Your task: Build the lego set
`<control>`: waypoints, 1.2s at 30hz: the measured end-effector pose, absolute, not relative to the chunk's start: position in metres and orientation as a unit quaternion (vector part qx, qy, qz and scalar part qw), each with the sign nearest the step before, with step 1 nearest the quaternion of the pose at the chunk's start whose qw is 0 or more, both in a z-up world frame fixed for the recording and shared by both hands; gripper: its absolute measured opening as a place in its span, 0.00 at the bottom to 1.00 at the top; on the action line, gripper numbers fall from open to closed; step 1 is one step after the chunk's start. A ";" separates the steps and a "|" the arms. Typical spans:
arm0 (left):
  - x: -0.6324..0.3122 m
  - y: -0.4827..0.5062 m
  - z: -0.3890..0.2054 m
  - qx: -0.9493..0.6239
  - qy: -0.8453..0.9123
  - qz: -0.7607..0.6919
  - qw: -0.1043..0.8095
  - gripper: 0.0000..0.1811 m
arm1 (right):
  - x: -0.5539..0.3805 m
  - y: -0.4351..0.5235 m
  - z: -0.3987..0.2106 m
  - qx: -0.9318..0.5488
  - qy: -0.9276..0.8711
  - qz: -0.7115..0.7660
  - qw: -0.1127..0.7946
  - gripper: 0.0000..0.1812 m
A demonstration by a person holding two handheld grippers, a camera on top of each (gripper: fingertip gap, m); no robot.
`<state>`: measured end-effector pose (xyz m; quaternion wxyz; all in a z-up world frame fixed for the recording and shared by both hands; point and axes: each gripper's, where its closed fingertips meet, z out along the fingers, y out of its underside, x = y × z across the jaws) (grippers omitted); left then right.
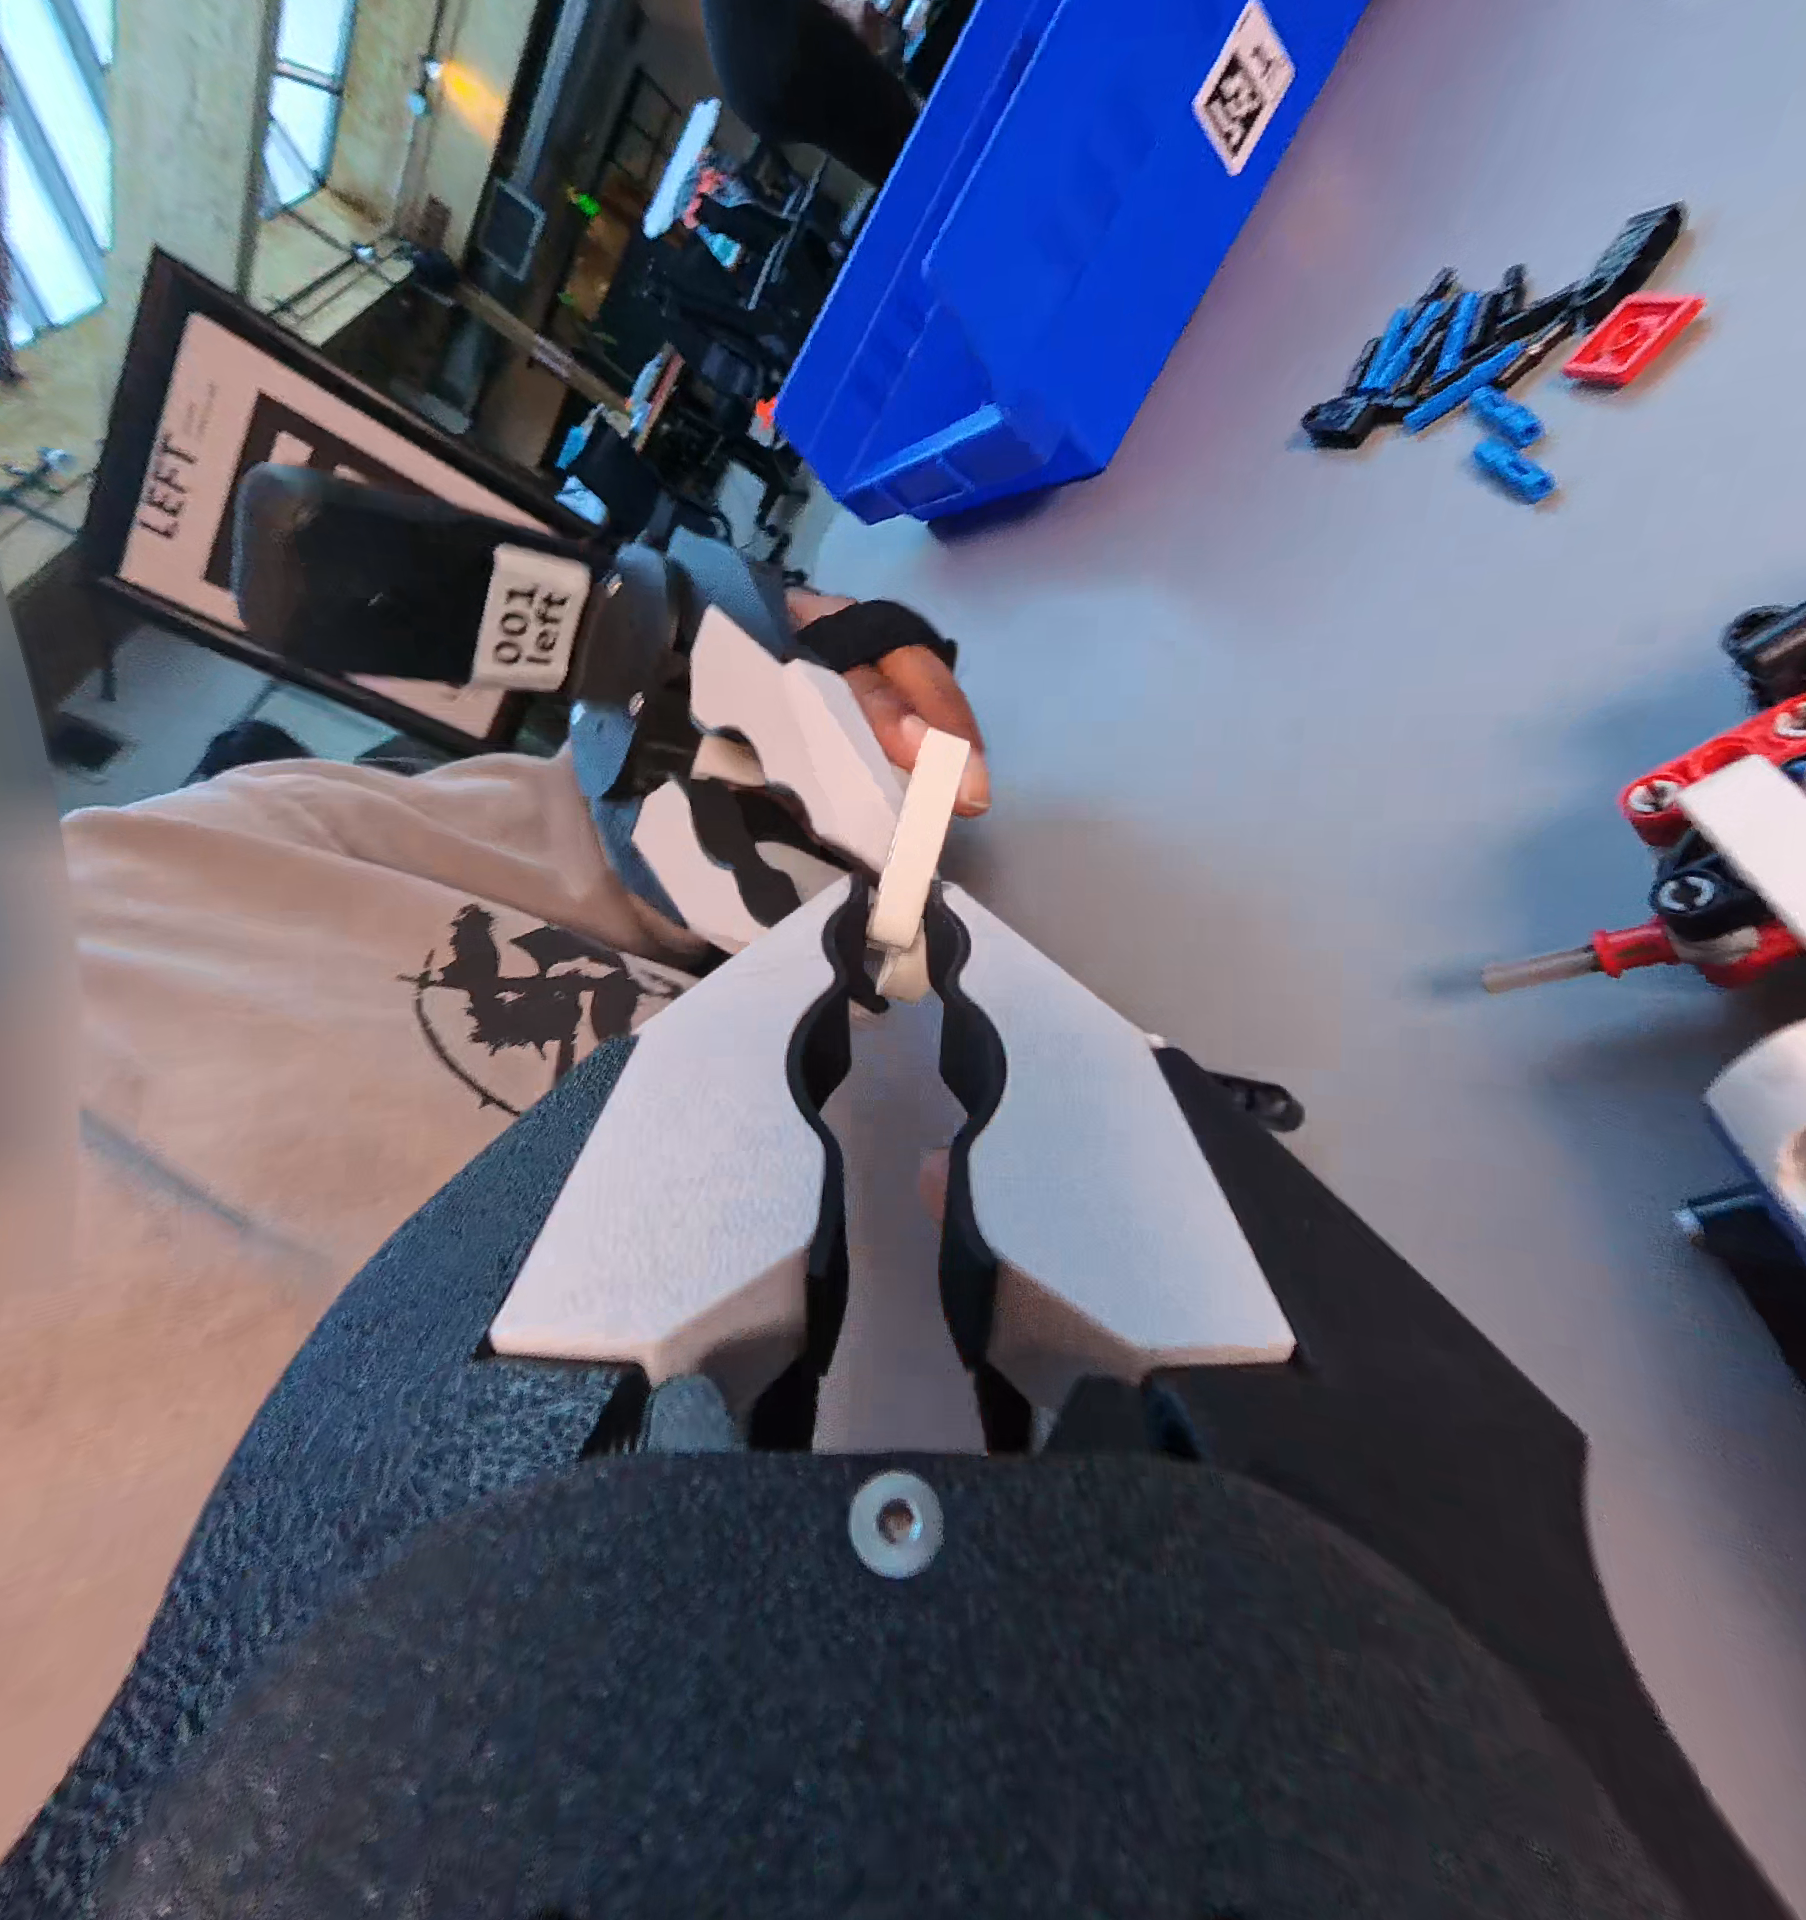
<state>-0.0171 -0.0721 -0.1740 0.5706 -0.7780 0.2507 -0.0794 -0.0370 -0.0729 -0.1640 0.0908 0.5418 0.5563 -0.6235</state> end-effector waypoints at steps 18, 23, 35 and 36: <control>-0.014 -0.089 -0.161 -0.732 0.318 -0.148 0.584 0.06 | -0.012 -0.105 -0.162 0.435 0.643 -0.595 0.211 0.04; -0.026 -0.082 -0.161 -0.748 0.289 -0.125 0.584 0.03 | -0.024 -0.078 -0.160 0.474 0.661 -0.579 0.057 0.15; -0.050 -0.069 -0.189 -0.804 0.203 -0.137 0.542 0.03 | 0.030 -0.057 -0.242 0.394 0.887 -0.206 -0.127 0.29; -0.049 -0.070 -0.191 -0.807 0.203 -0.138 0.536 0.03 | 0.031 -0.056 -0.244 0.382 0.895 -0.198 -0.121 0.27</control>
